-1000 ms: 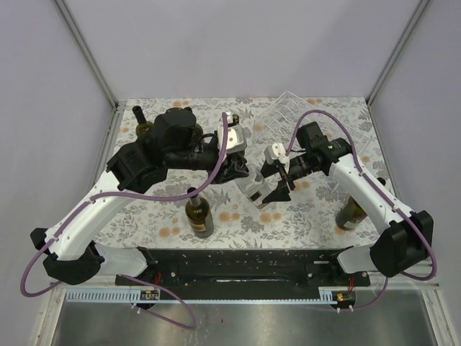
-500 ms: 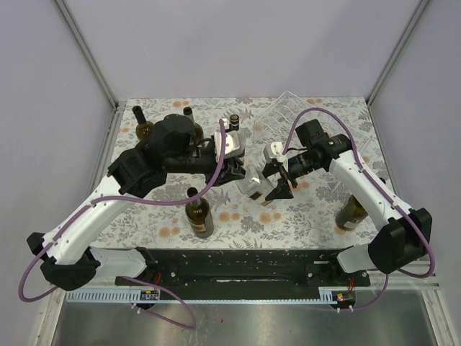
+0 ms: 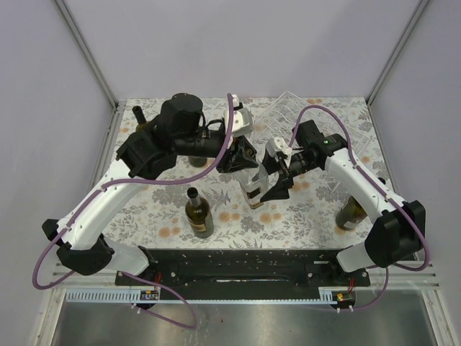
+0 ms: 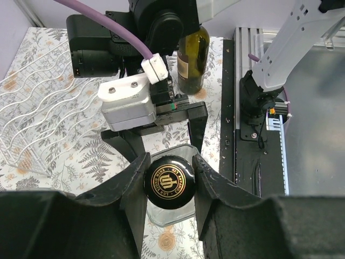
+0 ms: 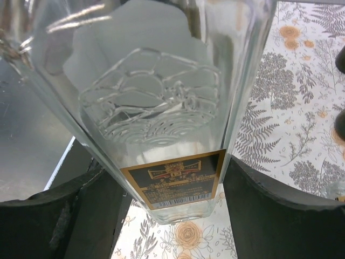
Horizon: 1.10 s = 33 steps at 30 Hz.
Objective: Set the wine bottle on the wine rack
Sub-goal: Pick up the wine bottle from the center of the board.
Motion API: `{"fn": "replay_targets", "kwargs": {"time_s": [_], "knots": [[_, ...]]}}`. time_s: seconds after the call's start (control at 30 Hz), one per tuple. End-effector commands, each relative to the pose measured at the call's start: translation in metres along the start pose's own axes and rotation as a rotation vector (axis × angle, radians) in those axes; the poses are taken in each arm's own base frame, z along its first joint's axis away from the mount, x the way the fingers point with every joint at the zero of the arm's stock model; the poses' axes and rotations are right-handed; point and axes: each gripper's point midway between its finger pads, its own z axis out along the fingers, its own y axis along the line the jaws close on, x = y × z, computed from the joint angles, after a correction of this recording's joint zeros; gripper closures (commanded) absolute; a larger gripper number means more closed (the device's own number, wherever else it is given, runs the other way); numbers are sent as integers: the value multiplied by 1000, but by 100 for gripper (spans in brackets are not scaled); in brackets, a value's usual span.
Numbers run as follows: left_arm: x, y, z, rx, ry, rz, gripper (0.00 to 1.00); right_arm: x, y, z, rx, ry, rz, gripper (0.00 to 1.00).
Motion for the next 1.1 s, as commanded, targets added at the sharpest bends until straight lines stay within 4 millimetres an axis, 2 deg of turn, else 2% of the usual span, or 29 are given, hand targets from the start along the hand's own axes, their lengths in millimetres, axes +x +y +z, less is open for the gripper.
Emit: {"fn": "replay_targets", "kwargs": {"time_s": [0.0, 0.17, 0.33, 0.37, 0.47, 0.7, 0.8, 0.87, 0.93, 1.07], "knots": [[-68, -1, -15, -11, -209, 147, 100, -30, 14, 6, -89, -145, 20, 39], [-78, -6, -16, 18, -224, 160, 100, -30, 20, 10, -126, -178, 26, 23], [-67, 1, -9, 7, -185, 158, 100, -25, 22, 12, -147, -159, 0, 16], [-64, 2, -9, 9, -178, 161, 100, -25, 28, 11, -158, -156, 23, 14], [-60, -3, -8, 35, -175, 162, 100, -25, 22, 14, -170, -164, 49, 1], [-63, 0, -9, 15, -179, 171, 100, -25, 23, 21, -194, -154, 16, 1], [-67, 1, -11, 3, -187, 176, 100, -23, 24, 25, -206, -152, 24, 4], [-67, 1, -12, 1, -192, 172, 100, -23, 25, 26, -212, -154, 28, 10], [-66, 3, -11, -8, -194, 167, 100, -22, 27, 28, -219, -153, 33, 21], [-68, 6, -16, -25, -208, 165, 100, -18, 27, 28, -222, -144, 46, 52]]}}
